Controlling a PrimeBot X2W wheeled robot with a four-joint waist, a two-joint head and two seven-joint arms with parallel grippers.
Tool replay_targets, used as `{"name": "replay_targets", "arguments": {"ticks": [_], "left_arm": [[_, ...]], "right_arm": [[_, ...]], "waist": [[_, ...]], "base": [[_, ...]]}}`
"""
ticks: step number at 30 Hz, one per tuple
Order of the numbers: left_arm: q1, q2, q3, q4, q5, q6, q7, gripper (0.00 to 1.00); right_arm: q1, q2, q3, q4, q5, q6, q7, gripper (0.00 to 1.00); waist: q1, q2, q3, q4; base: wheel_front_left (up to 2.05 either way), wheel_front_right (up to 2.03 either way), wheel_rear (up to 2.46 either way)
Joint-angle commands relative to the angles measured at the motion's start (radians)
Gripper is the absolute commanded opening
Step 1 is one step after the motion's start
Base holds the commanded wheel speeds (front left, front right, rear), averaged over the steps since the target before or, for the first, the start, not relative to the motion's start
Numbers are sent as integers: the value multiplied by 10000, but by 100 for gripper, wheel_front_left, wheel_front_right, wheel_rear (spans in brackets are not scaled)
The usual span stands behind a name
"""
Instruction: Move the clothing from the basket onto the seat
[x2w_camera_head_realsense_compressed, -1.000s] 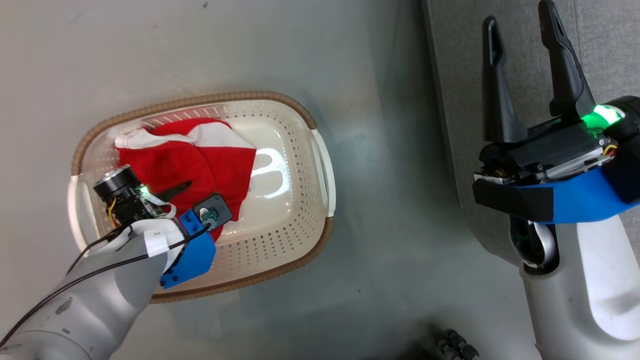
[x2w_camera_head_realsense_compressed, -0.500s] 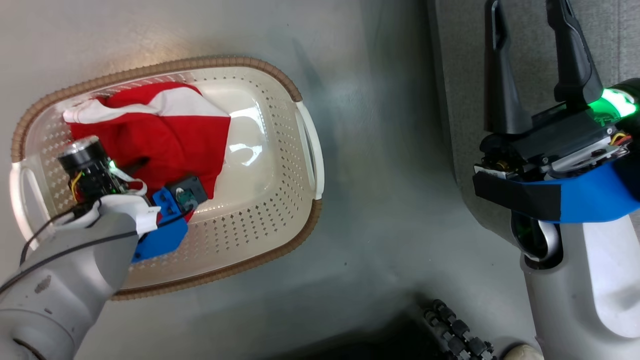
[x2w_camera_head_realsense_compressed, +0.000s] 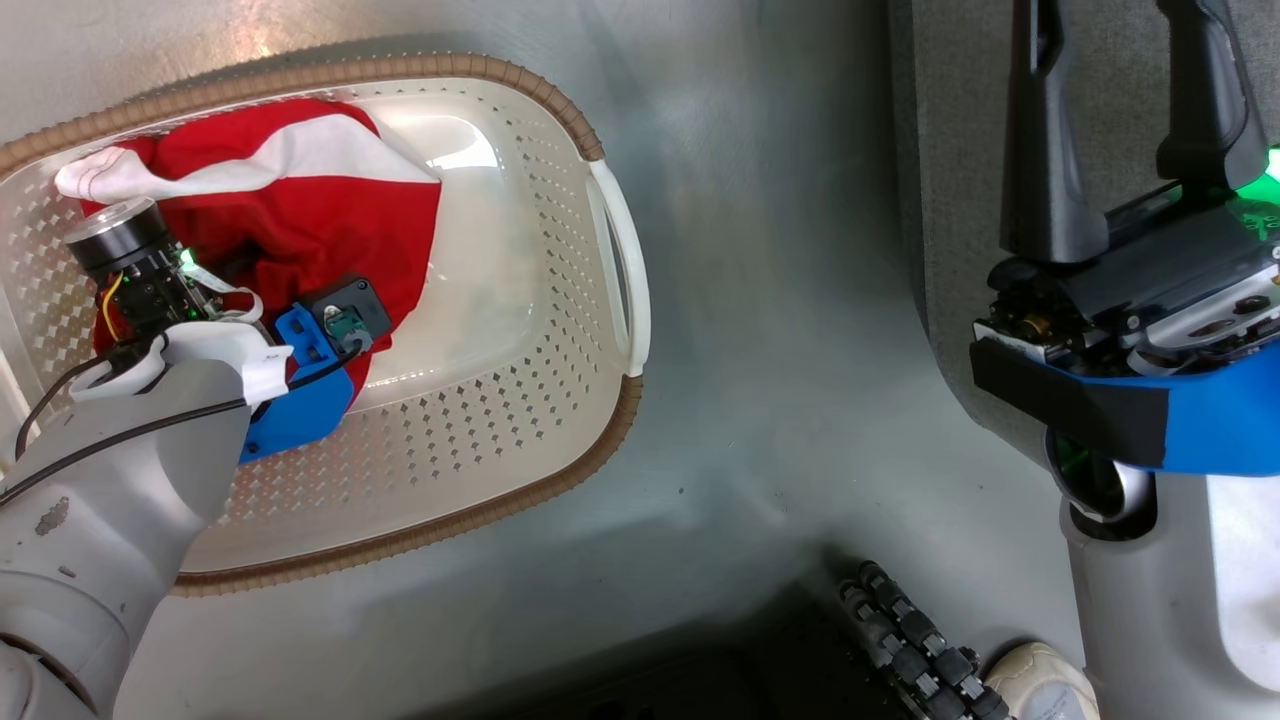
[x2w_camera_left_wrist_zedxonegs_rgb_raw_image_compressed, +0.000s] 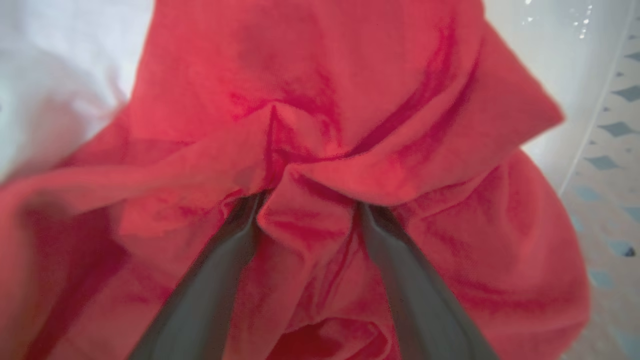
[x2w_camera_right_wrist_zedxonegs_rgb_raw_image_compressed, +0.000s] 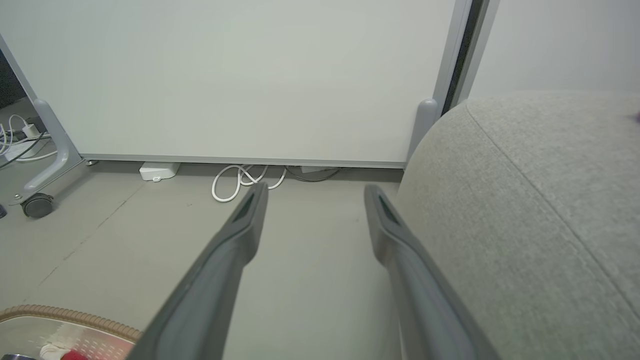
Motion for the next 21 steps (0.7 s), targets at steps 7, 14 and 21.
{"name": "replay_targets", "arguments": {"ticks": [7,14,21], "left_arm": [[-176,-20,-23,148,-288,18,157,0],[41,-301,-23,51,-633,15,-275,0],[219,-761,-22,-205,-1079,15,-1044,0]], "right_arm": [[-111,9,-54,-232,-124,5,-38,100],[-174,9,-74,-91,-226,5,-38,100],[-133,9,-212,271,-370,5,-38,100]], "waist": [[0,0,44,8],[0,0,-198,109],[0,0,-833,444]], "base": [[0,0,0],[0,0,0],[0,0,0]]}}
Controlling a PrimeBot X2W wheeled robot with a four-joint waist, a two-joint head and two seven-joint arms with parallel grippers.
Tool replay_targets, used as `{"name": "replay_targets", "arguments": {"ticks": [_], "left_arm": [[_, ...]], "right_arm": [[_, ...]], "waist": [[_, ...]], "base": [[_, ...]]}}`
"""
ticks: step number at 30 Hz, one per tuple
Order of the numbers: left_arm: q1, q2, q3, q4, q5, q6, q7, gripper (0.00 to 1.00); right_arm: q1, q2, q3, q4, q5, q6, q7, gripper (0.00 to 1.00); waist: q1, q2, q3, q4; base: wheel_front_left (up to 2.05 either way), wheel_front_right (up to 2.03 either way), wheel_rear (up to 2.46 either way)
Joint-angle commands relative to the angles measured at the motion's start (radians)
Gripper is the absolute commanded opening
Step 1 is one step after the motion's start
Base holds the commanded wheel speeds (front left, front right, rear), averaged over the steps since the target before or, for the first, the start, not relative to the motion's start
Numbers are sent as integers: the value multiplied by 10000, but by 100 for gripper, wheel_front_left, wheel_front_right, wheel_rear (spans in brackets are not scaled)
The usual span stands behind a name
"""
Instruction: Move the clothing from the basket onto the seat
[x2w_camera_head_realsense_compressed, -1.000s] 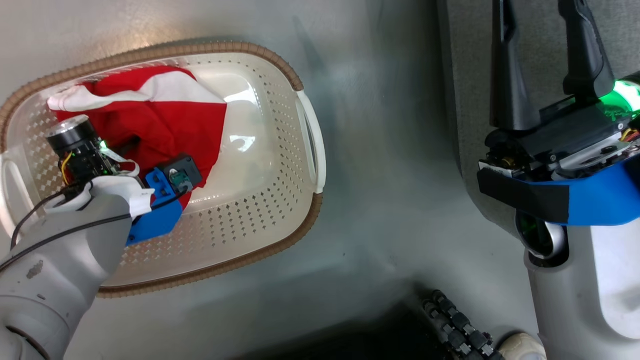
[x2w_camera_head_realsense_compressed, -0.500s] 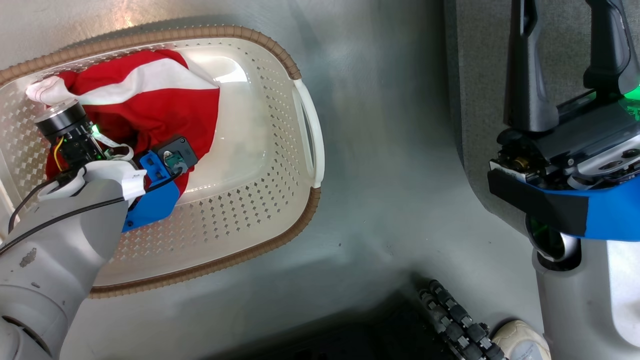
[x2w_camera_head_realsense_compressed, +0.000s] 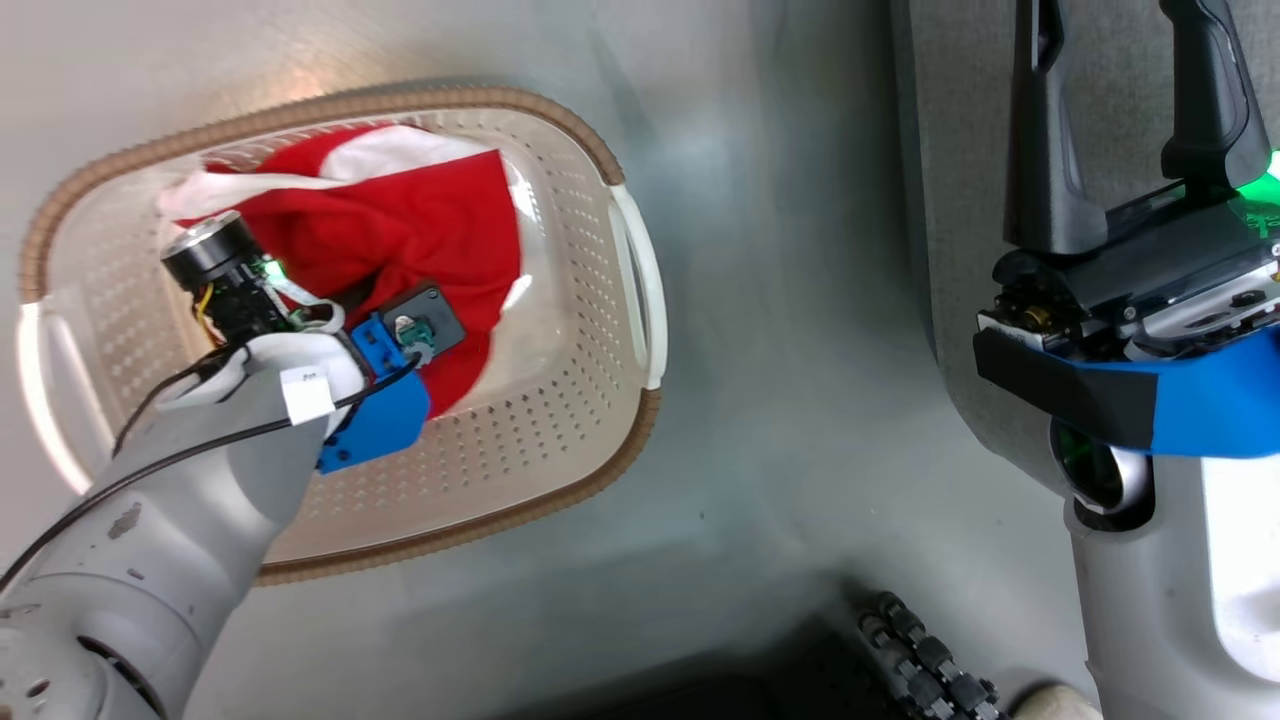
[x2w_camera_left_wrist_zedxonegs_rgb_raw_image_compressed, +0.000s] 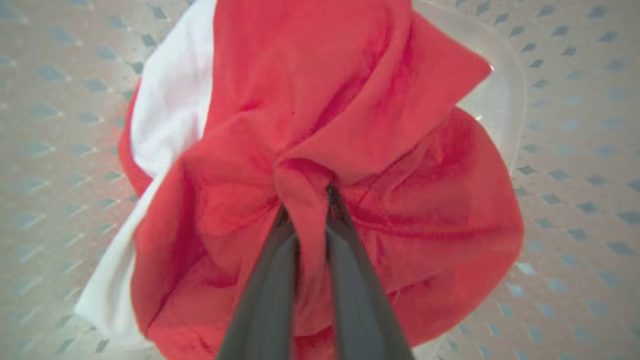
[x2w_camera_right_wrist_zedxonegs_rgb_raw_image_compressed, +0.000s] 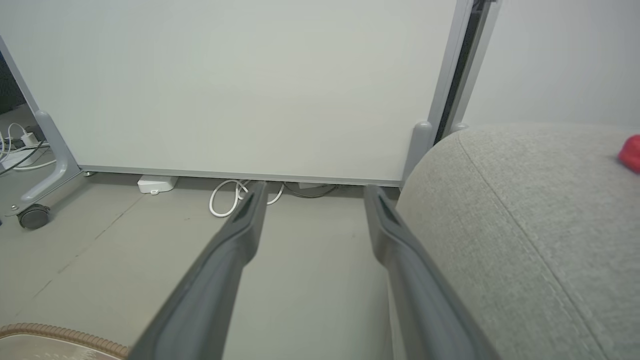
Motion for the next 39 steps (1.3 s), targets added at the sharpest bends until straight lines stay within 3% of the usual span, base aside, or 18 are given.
{"name": "replay_targets", "arguments": {"ticks": [1,15,21,26,39], "left_arm": [[-1,-33,-23,-14,-69,40,-96,0],[669,-1299,77,-256,-1663,40,-1271,0],[1069,-1559,89,-553,-2109,40,-1527,0],[1307,-1545,494,-1162,-2468,86,-1595,0],[2451,-850,2376,-3918,-2583,582,-1596,0]], "right_arm": [[-121,9,-25,37,-27,5,-38,100],[343,6,-216,771,-420,5,-38,100],[721,6,-291,1053,-546,5,-38,100],[1120,6,-416,1246,-509,5,-38,100],[2363,5,-632,1741,-597,5,-38,100]], "waist": [[0,0,-241,187],[0,0,-2382,1211],[0,0,-3497,1519],[0,0,-4406,1735],[0,0,-6471,2264]], "base": [[0,0,0],[0,0,0],[0,0,0],[0,0,0],[0,0,0]]}}
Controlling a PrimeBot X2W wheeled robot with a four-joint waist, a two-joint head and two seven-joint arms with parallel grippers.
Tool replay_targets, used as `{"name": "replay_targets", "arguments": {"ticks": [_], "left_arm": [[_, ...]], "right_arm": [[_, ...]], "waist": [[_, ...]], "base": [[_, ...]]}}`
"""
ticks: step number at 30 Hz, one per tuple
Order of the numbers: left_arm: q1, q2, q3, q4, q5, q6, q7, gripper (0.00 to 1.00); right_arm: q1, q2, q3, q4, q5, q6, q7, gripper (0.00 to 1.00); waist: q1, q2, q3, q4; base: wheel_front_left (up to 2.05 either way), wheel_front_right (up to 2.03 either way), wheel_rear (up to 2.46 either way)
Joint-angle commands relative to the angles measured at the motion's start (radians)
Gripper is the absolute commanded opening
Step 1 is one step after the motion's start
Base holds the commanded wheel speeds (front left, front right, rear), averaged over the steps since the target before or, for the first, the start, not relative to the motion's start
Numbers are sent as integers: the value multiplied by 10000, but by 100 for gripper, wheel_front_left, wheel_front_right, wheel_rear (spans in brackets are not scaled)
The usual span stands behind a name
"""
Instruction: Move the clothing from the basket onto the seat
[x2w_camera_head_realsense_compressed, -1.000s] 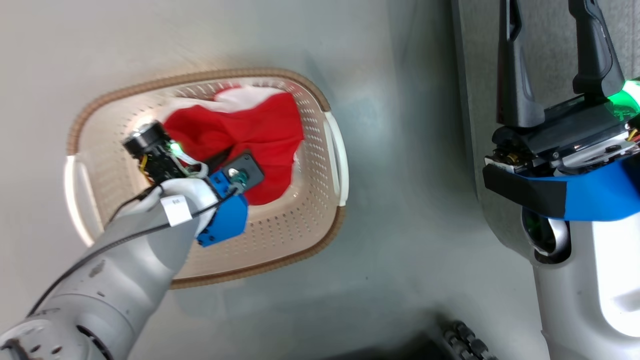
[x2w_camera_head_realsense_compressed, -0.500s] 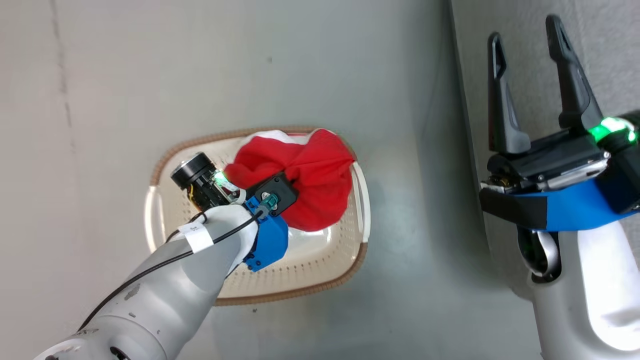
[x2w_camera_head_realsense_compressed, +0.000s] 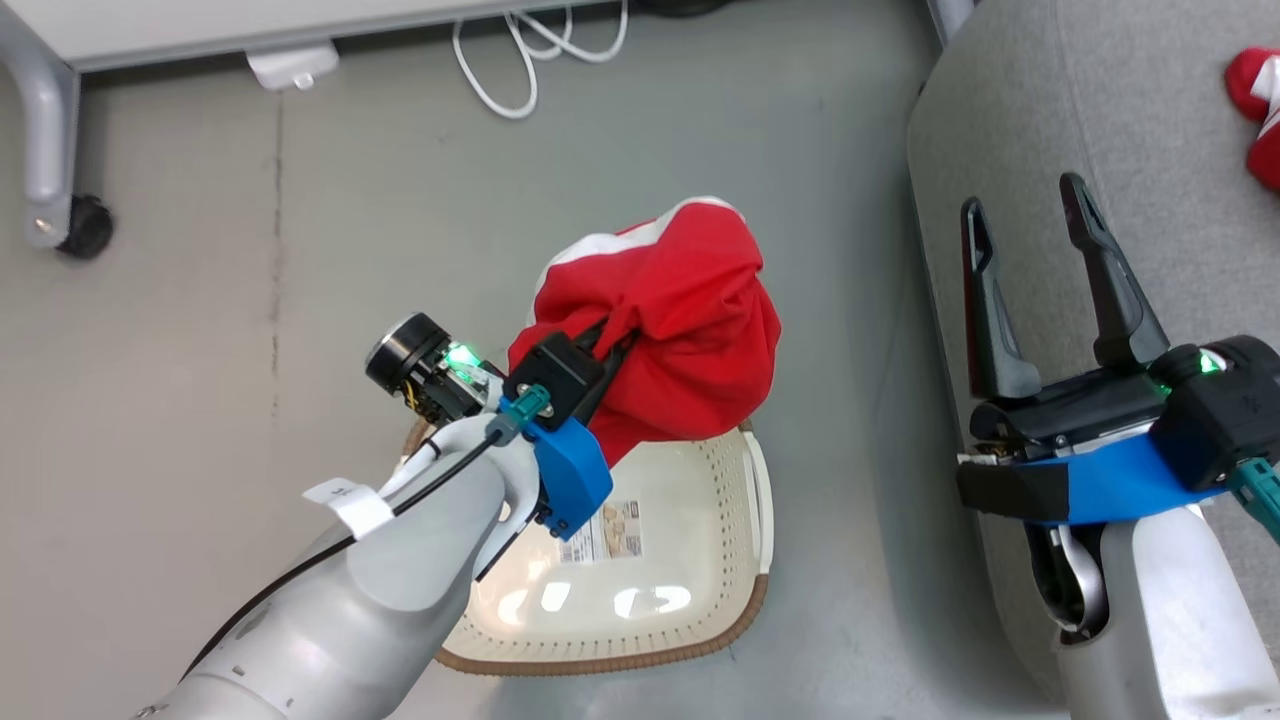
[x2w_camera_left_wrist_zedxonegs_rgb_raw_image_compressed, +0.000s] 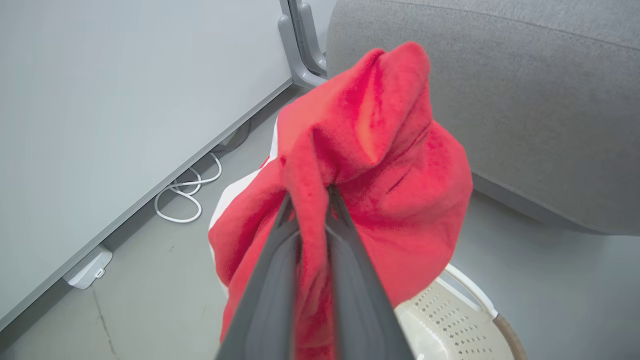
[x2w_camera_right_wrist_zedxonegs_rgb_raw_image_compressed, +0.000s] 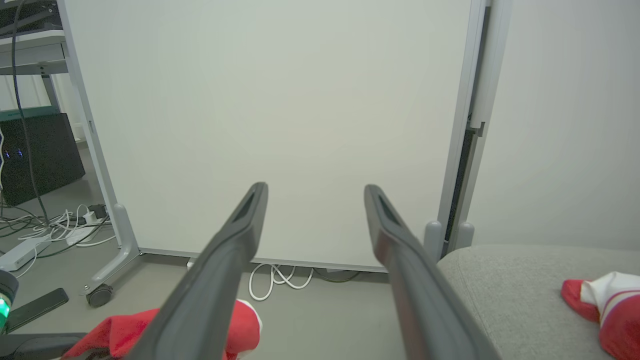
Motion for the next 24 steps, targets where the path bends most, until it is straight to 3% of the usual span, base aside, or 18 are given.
{"name": "replay_targets", "arguments": {"ticks": [1,14,24], "left_arm": [[149,108,248,-193,-35,92,-47,0],[1134,158,2536,-2154,42,236,-48,0],[1707,183,3760,-3522,252,247,-49,0]], "right_arm": [[200,-1,-20,44,-17,5,-38,100],[1241,-1,-66,343,156,5,-38,100],[1973,-1,-91,415,325,5,-38,100]], "waist": [[2,-1,-511,181],[2,-1,-2179,303],[2,-1,-2978,404]], "base": [[0,0,0],[0,0,0],[0,0,0]]}}
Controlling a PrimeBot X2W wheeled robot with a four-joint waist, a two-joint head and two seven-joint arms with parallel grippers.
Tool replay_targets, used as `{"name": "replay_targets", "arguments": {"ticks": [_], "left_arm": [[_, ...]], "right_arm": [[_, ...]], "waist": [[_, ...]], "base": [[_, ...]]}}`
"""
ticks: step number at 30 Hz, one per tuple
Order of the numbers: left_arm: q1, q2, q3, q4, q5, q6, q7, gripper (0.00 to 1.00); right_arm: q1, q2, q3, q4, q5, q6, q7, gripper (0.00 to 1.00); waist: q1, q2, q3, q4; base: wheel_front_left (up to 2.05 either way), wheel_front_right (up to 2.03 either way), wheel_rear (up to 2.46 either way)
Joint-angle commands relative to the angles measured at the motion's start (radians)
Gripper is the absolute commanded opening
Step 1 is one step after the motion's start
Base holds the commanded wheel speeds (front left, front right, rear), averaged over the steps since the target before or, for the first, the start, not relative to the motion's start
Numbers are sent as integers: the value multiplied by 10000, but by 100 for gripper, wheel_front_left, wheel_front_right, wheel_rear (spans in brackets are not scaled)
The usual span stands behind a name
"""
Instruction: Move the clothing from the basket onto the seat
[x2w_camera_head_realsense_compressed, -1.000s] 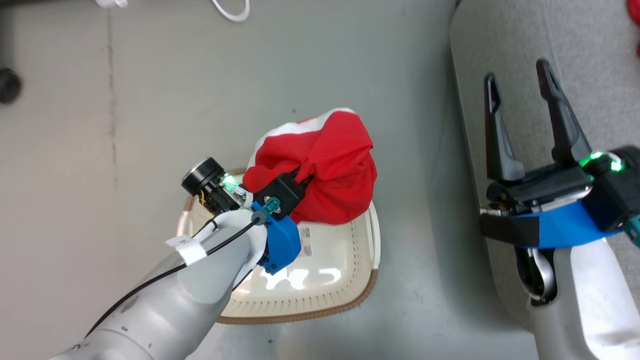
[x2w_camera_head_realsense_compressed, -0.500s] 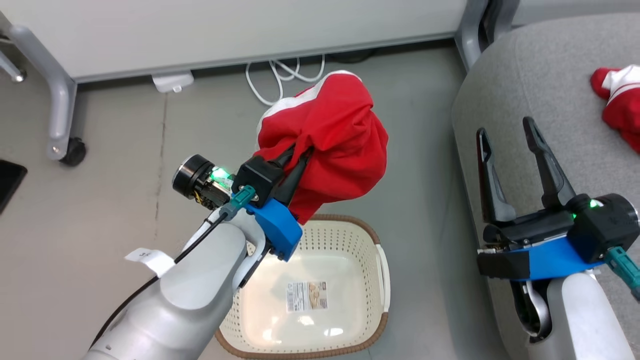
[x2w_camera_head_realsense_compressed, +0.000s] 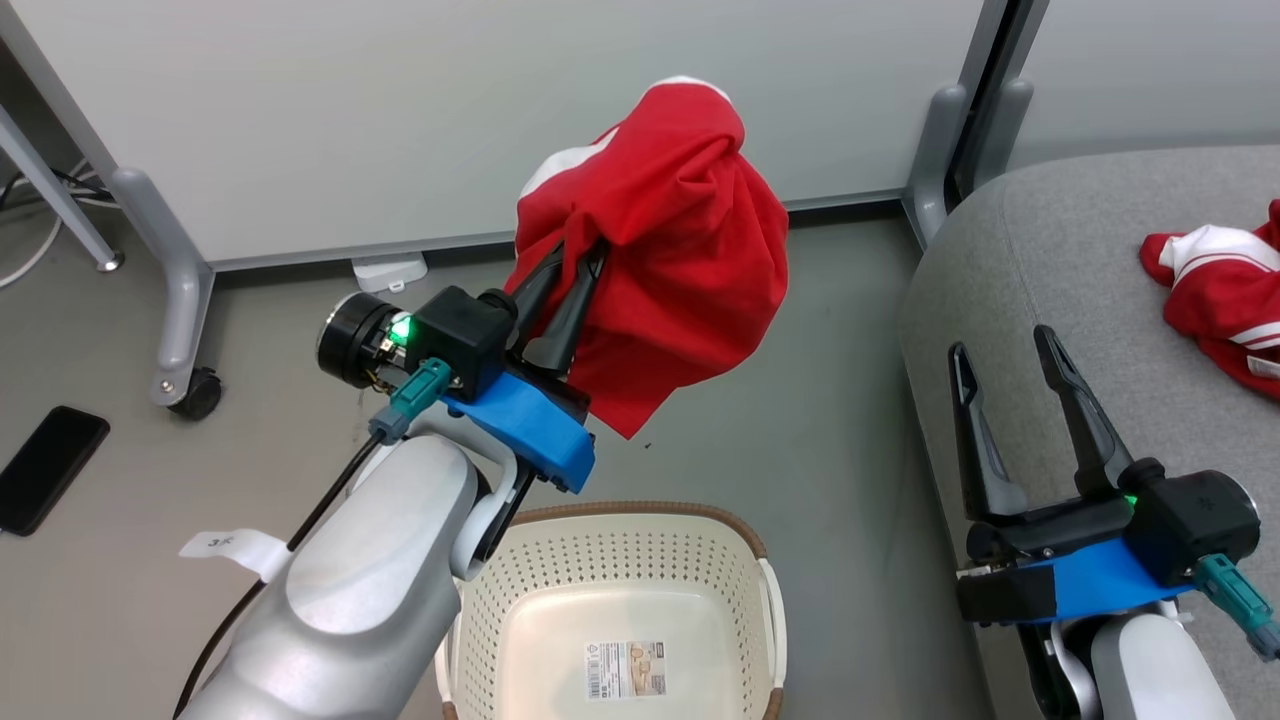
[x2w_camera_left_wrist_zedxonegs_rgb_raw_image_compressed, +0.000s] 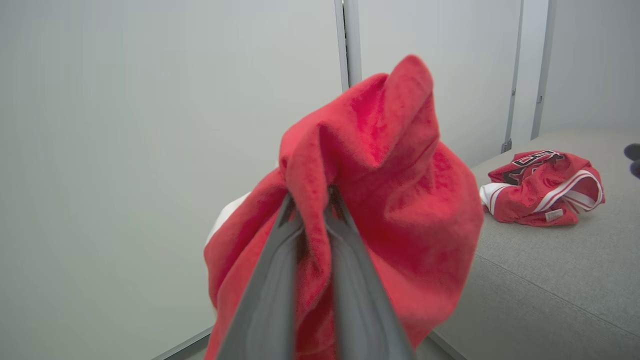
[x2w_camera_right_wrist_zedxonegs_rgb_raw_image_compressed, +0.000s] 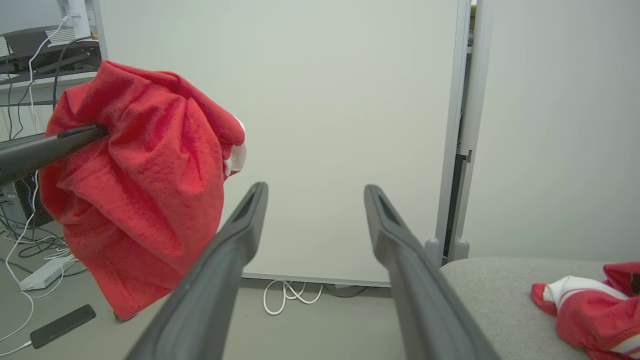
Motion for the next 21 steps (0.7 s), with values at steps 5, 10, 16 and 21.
{"name": "replay_targets", "arguments": {"ticks": [5,10,16,21], "left_arm": [[246,80,284,-470,74,38,-49,0],[369,138,292,-701,75,7,-49,0],[427,182,248,-797,54,-12,-49,0],[391,200,213,-839,34,-4,-49,0]], "right_arm": [[307,-1,33,31,105,5,-38,100],[410,-1,42,-6,200,5,-38,100],[308,-1,81,-131,245,5,-38,100],[-201,1,465,-449,101,5,-38,100]], "waist": [[1,-1,-260,50],[1,-1,-320,116],[1,-1,-315,171],[1,-1,-246,187]], "base": [[0,0,0],[0,0,0],[0,0,0],[0,0,0]]}}
